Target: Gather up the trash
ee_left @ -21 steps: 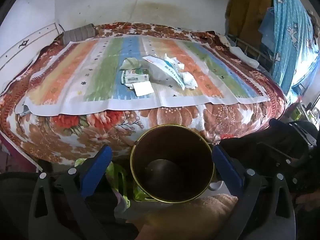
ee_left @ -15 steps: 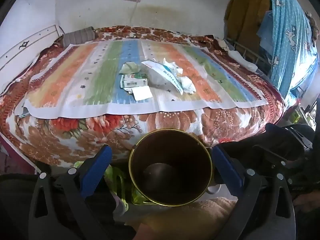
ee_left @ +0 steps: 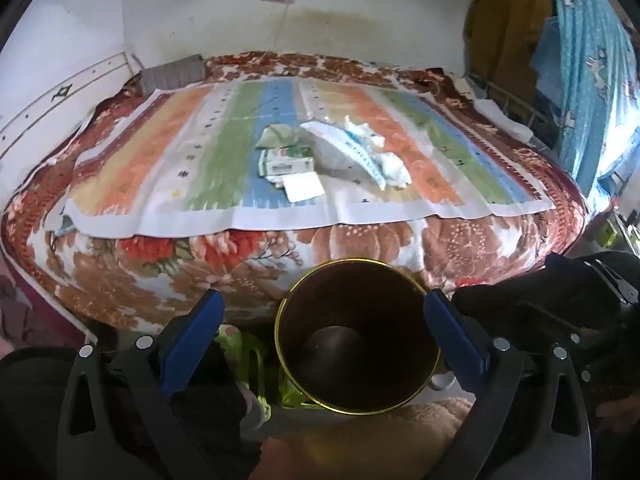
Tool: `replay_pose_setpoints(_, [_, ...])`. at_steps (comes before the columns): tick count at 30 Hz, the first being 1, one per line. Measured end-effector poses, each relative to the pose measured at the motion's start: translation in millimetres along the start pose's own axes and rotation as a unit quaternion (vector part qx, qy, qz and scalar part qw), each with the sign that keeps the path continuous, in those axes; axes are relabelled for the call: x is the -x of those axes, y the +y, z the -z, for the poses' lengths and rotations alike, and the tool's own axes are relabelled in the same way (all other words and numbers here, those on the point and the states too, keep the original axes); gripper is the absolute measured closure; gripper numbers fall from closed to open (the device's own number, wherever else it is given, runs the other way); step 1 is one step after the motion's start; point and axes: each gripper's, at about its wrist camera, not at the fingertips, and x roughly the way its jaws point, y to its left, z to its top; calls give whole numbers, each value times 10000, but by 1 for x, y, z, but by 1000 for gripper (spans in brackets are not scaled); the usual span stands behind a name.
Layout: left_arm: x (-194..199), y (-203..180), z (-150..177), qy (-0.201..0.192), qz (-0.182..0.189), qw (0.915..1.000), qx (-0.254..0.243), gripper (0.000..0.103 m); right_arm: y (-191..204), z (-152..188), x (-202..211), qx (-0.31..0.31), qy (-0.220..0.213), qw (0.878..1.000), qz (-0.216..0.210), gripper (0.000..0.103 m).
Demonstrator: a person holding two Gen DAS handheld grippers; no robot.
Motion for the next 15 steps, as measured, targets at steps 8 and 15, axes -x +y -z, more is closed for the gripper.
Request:
replay_pose_setpoints(8, [0, -6, 8, 112, 178, 9998, -65, 6, -3, 2, -1, -15, 56, 10000, -18, 9])
replay_pose_setpoints(15, [1, -5, 6, 138, 68, 9999, 17, 6, -3, 1, -1, -14, 69, 10000, 36, 9])
